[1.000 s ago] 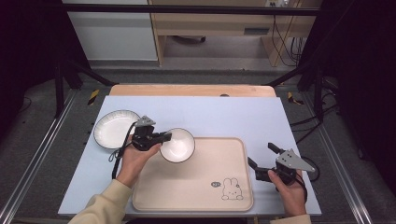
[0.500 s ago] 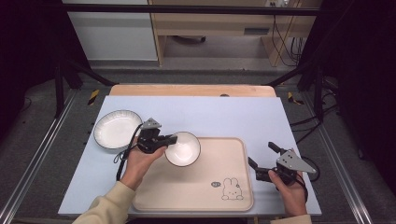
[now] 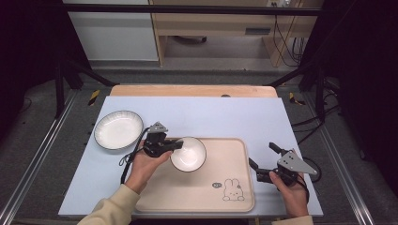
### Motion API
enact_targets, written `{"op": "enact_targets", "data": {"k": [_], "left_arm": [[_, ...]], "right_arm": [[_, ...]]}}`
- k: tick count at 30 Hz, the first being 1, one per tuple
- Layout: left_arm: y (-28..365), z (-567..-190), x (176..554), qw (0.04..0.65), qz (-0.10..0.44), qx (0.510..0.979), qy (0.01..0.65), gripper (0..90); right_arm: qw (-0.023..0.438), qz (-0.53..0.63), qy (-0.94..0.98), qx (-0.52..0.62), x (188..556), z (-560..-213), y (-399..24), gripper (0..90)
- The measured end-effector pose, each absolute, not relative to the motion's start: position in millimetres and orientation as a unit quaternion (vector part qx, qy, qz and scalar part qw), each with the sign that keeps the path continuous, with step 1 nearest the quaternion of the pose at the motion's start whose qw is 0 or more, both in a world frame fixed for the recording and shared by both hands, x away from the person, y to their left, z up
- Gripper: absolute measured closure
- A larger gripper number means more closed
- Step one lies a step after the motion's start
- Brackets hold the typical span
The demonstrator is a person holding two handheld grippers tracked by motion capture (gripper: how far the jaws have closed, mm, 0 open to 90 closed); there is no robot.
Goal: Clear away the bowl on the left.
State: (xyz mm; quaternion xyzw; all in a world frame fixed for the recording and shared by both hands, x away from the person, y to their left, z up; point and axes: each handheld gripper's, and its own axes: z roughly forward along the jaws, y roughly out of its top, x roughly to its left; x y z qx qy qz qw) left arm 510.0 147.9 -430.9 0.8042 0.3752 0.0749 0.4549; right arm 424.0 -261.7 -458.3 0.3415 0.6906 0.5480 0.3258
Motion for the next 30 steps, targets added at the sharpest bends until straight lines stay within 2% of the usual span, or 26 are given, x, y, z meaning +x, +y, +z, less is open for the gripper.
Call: {"op": "enact_targets", "data": {"k": [30], "left_arm": [[129.6,-446.0,495.1,0.444,0.040,0.818,0.364,80.8]], "right_arm": [[0.325,0.548,0.689,0.345,424.5,-458.4,-262.1,4.9]]}}
